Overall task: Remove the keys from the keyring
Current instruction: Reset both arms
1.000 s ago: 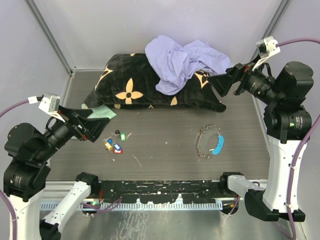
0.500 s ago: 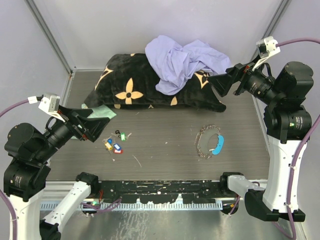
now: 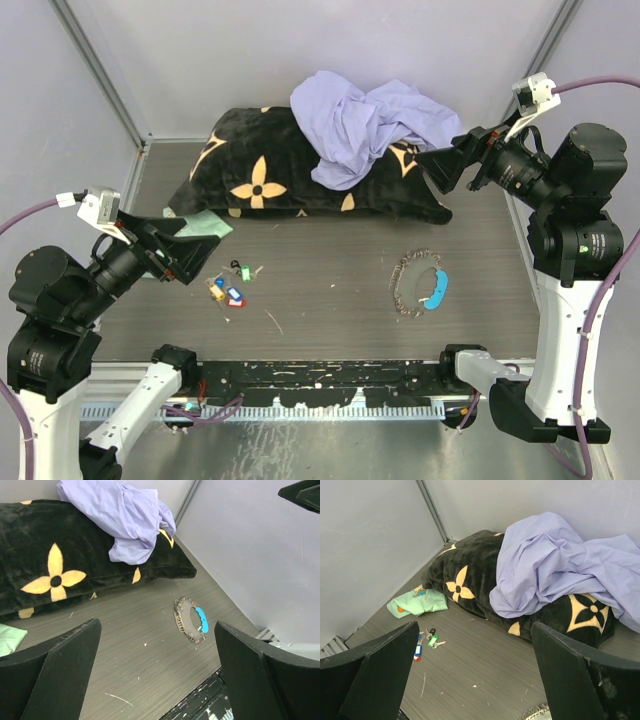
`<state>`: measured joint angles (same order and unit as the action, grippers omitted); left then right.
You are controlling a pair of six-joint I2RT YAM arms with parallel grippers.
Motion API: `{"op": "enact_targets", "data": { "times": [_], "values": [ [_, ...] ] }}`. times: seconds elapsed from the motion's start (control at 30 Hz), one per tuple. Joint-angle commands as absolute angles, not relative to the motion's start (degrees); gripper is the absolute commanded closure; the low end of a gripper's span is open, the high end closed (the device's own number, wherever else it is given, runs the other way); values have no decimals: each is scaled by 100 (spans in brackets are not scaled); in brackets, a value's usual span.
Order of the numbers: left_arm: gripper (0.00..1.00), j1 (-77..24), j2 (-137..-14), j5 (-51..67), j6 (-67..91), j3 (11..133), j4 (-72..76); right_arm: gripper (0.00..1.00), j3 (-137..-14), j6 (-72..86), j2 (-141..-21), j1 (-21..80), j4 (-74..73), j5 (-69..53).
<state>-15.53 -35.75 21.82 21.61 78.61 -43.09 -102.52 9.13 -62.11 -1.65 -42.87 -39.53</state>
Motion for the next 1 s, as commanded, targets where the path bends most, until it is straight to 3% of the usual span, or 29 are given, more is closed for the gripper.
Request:
{"op": "enact_targets", "data": {
  "times": [0.0, 0.97],
  "values": [
    [2, -1569, -3533, 2268, 2143, 7895, -3973, 0, -10284, 864, -6107, -193, -3979, -3977],
    [2, -1569, -3577, 2247, 2077, 7946, -4021, 0, -10327, 871, -6138, -193, -3973, -4034]
  ]
}}
